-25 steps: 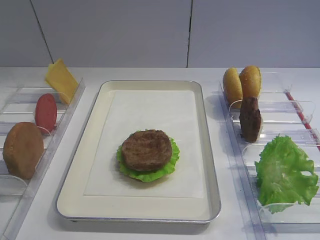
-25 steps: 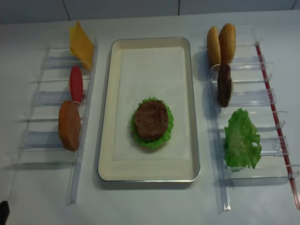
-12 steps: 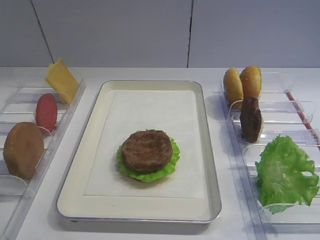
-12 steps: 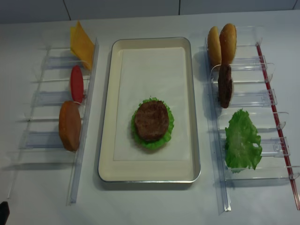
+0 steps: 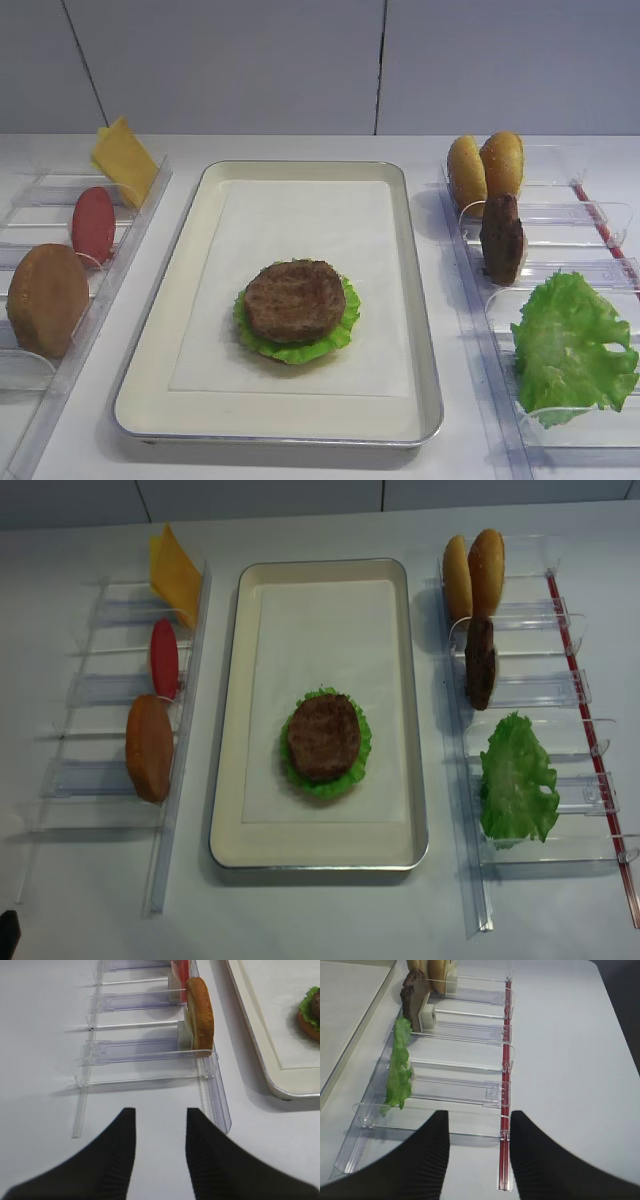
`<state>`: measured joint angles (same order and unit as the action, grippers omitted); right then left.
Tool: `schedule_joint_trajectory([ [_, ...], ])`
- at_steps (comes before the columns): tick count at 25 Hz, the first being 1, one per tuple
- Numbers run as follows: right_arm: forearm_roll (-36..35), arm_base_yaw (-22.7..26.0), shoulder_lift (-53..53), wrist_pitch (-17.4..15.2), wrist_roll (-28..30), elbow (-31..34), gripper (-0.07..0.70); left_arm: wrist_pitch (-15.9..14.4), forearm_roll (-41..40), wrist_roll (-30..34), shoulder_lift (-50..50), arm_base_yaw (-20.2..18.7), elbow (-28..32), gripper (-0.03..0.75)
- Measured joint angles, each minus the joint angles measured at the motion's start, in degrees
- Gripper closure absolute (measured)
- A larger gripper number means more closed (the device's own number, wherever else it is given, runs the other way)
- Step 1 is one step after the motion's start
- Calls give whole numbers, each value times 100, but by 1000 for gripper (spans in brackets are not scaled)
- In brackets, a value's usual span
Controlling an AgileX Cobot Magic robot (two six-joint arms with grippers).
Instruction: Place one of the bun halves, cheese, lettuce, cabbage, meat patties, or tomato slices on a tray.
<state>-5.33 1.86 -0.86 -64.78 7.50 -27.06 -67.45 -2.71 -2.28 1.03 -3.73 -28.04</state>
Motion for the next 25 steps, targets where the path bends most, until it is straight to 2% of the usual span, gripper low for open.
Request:
schedule_joint_trajectory([
  [25, 0, 0, 0, 0, 0, 0, 309, 0, 0, 0, 0, 0, 0, 483],
])
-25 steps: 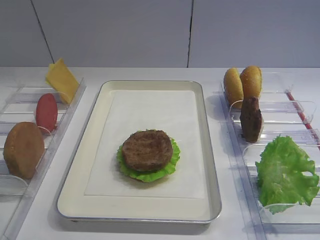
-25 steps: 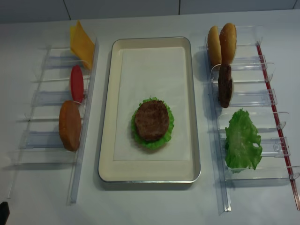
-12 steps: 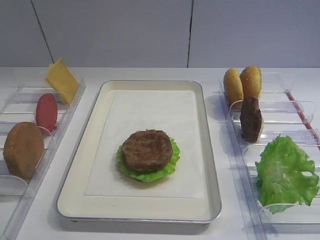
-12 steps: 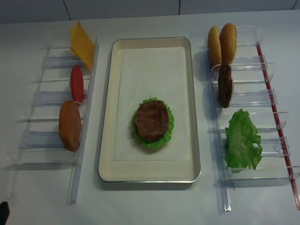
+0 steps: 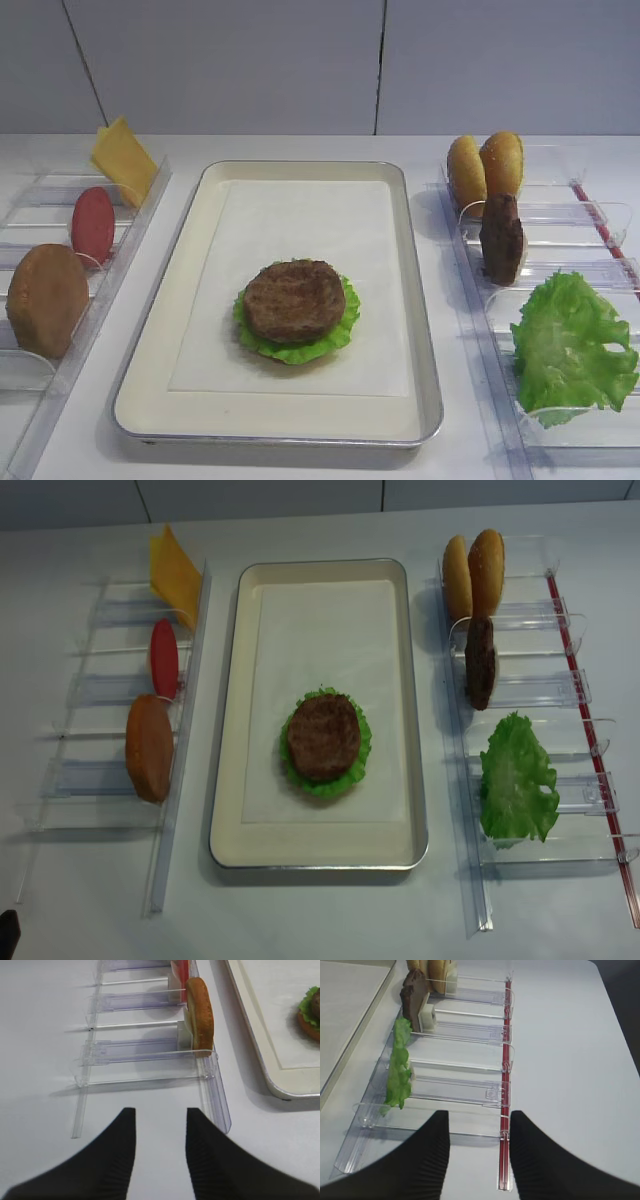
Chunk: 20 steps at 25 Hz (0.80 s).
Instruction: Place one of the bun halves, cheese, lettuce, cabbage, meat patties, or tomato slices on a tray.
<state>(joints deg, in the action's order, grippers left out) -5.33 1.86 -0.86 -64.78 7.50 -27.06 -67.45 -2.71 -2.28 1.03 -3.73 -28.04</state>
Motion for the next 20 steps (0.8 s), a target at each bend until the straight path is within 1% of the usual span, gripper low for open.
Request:
schedule_joint_trajectory([
  [20, 0, 0, 0, 0, 0, 0, 325, 0, 0, 0, 0, 0, 0, 483],
])
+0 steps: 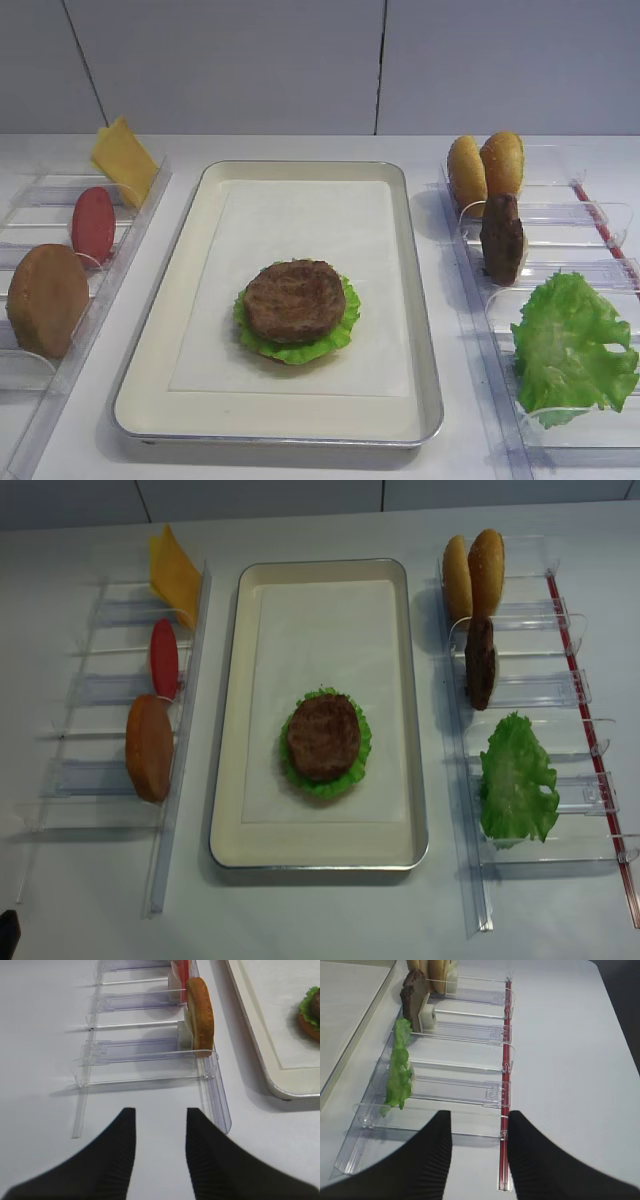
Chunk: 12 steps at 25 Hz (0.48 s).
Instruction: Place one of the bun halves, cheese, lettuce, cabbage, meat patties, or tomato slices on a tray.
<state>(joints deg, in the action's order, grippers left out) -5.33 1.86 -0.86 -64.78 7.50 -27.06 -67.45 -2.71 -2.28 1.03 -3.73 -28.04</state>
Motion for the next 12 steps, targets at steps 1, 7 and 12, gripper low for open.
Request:
schedule_joint_trajectory([
  [1, 0, 0, 0, 0, 0, 0, 326, 0, 0, 0, 0, 0, 0, 483],
  [7, 0, 0, 0, 0, 0, 0, 327, 0, 0, 0, 0, 0, 0, 483],
  [12, 0, 0, 0, 0, 4, 0, 327, 0, 0, 0, 0, 0, 0, 483],
])
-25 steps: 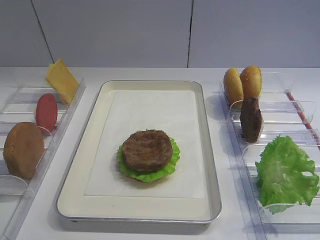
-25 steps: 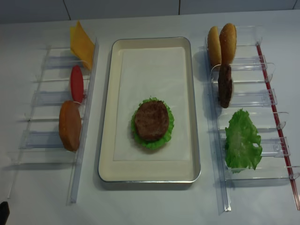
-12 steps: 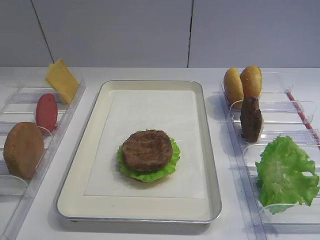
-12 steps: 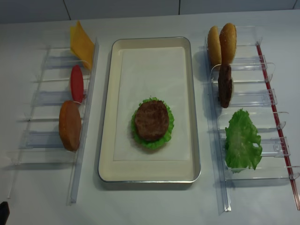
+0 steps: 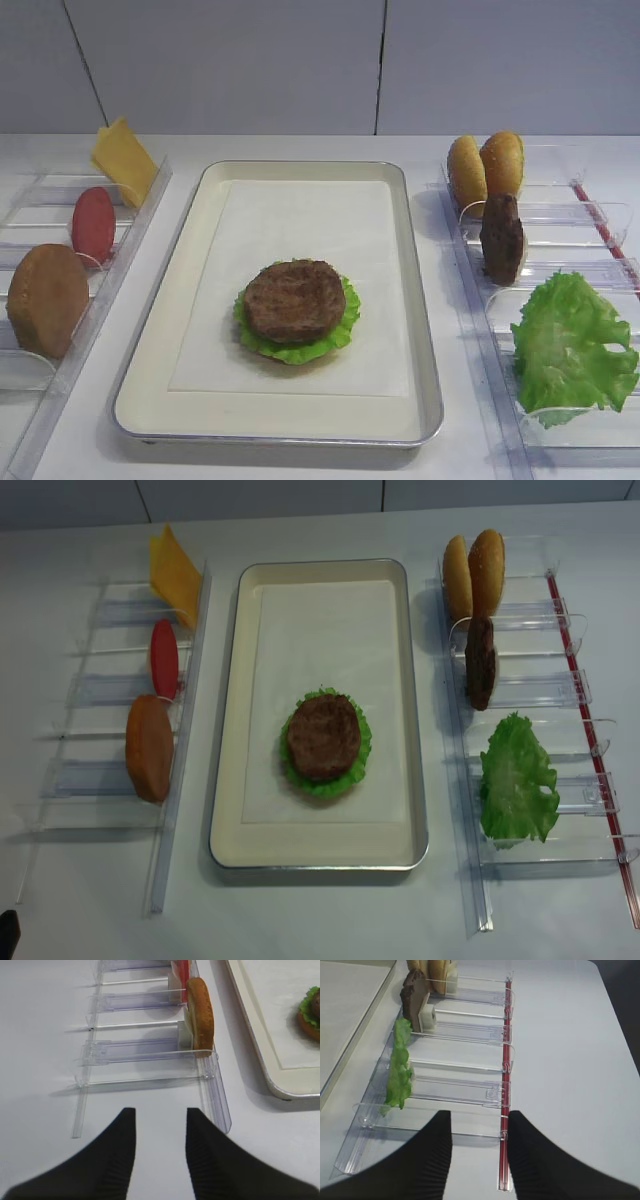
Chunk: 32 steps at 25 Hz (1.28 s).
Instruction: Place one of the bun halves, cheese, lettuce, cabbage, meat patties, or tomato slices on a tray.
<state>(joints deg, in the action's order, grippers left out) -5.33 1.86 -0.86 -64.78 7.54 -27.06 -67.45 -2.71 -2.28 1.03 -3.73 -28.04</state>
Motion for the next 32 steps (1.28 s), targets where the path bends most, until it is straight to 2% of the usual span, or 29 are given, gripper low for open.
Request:
schedule_joint_trajectory([
  [32, 0, 0, 0, 0, 0, 0, 328, 0, 0, 0, 0, 0, 0, 483],
])
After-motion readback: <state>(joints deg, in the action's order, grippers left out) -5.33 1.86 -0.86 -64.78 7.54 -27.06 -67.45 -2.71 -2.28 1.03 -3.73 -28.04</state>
